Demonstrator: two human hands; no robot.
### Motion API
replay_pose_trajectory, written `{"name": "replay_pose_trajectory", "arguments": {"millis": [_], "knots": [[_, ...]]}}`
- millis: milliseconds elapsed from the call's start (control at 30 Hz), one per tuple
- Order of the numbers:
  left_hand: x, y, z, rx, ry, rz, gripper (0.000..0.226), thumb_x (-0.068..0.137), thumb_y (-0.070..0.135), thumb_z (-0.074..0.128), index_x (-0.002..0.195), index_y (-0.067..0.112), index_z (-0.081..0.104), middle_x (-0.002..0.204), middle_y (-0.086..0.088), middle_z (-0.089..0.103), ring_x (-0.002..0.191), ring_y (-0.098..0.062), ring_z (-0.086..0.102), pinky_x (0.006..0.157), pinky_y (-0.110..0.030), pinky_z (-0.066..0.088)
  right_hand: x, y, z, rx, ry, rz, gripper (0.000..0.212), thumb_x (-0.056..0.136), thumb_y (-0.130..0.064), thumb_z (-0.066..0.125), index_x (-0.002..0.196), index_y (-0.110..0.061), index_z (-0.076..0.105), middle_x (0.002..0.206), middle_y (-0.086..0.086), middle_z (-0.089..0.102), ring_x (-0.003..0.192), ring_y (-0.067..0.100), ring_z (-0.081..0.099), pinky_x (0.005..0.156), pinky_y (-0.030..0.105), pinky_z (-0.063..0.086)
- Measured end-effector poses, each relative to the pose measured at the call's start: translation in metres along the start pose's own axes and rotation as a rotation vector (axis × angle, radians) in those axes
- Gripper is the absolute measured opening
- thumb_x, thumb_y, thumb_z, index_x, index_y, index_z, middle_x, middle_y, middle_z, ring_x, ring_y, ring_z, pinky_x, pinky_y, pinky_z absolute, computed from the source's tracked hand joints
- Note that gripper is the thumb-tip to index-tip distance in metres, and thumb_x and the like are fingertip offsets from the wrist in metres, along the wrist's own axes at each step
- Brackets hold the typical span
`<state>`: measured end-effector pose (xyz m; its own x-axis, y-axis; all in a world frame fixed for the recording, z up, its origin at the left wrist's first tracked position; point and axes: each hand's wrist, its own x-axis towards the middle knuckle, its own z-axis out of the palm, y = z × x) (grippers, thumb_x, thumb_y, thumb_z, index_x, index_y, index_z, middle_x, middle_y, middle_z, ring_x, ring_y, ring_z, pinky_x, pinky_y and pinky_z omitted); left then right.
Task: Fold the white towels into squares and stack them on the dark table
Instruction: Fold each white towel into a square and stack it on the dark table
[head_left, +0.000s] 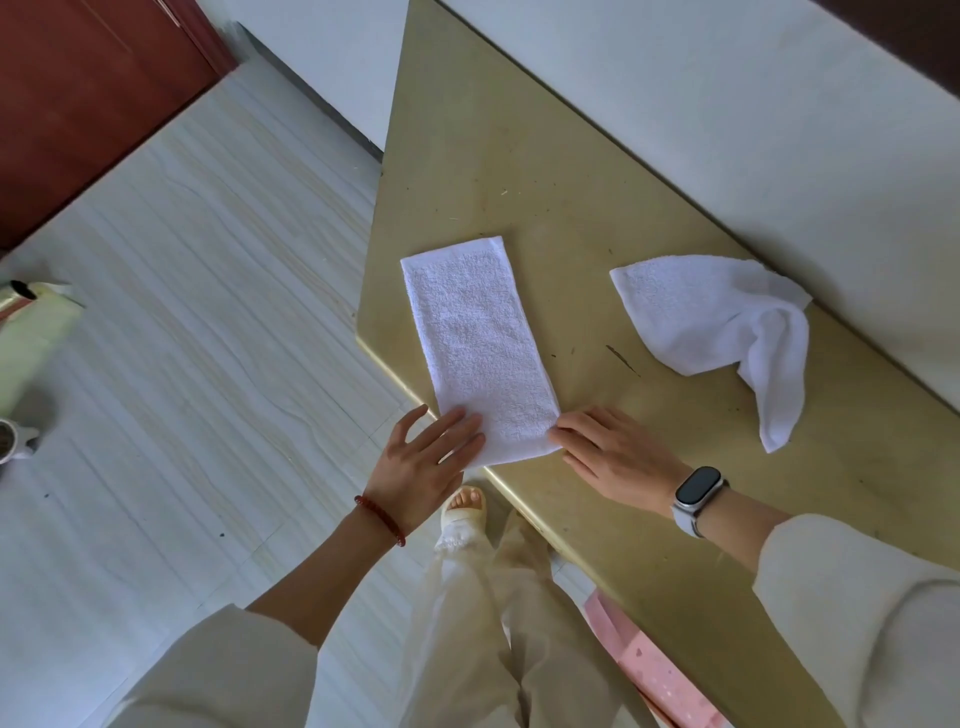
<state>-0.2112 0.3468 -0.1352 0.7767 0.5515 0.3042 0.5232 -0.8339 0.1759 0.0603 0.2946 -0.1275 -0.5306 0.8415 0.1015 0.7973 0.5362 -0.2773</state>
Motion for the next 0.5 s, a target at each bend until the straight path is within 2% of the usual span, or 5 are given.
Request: {"name": "replay_pose_trajectory", "arguments": {"millis": [167,267,367,400,500], "knots": [[0.007,0.006,-0.008,-0.155,0.054,-0.146,0.028,0.086,0.011,0.046,0.112,0.016,0.055,0.111,-0.001,0.068,0.108,-0.014,0.061,0.098,-0.039,0.040,0.009,-0.003,-0.003,-0.008,0.014,0.075,0.014,0.083,-0.015,0.043,0.093,-0.017,0.053,0.093,0.000,0.058,0.080,0.019,0.053,0.066,0.031,0.046],[0.017,0.013,-0.016,-0.275,0.116,-0.303,0.026,0.086,0.008,0.045,0.108,0.016,0.055,0.096,0.000,0.072,0.088,-0.009,0.065,0.096,-0.031,0.043,0.012,-0.012,-0.004,-0.034,0.013,0.138,0.017,0.079,-0.017,0.041,0.090,-0.016,0.055,0.093,0.000,0.059,0.079,0.020,0.057,0.065,0.032,0.047],[0.029,0.017,-0.021,-0.325,0.117,-0.377,0.025,0.087,0.010,0.044,0.102,0.011,0.064,0.075,0.002,0.071,0.064,-0.009,0.059,0.095,-0.028,0.044,0.016,-0.015,-0.005,-0.013,0.022,0.227,0.015,0.076,-0.019,0.055,0.090,-0.016,0.053,0.097,0.001,0.059,0.080,0.022,0.058,0.066,0.033,0.048],[0.034,0.018,-0.024,-0.335,0.108,-0.394,0.026,0.087,0.012,0.044,0.099,0.010,0.067,0.068,0.003,0.070,0.057,-0.010,0.057,0.094,-0.029,0.045,0.019,-0.016,-0.006,-0.002,0.020,0.255,0.021,0.073,-0.020,0.063,0.090,-0.016,0.053,0.098,0.002,0.058,0.081,0.022,0.059,0.066,0.033,0.048],[0.046,0.016,-0.034,-0.352,0.123,-0.441,0.027,0.088,0.015,0.043,0.093,0.008,0.069,0.062,0.004,0.067,0.055,-0.017,0.061,0.093,-0.021,0.043,0.029,-0.020,-0.008,0.033,0.003,0.349,0.037,0.067,-0.035,0.072,0.093,-0.017,0.053,0.103,0.003,0.058,0.085,0.024,0.059,0.066,0.035,0.048]]}}
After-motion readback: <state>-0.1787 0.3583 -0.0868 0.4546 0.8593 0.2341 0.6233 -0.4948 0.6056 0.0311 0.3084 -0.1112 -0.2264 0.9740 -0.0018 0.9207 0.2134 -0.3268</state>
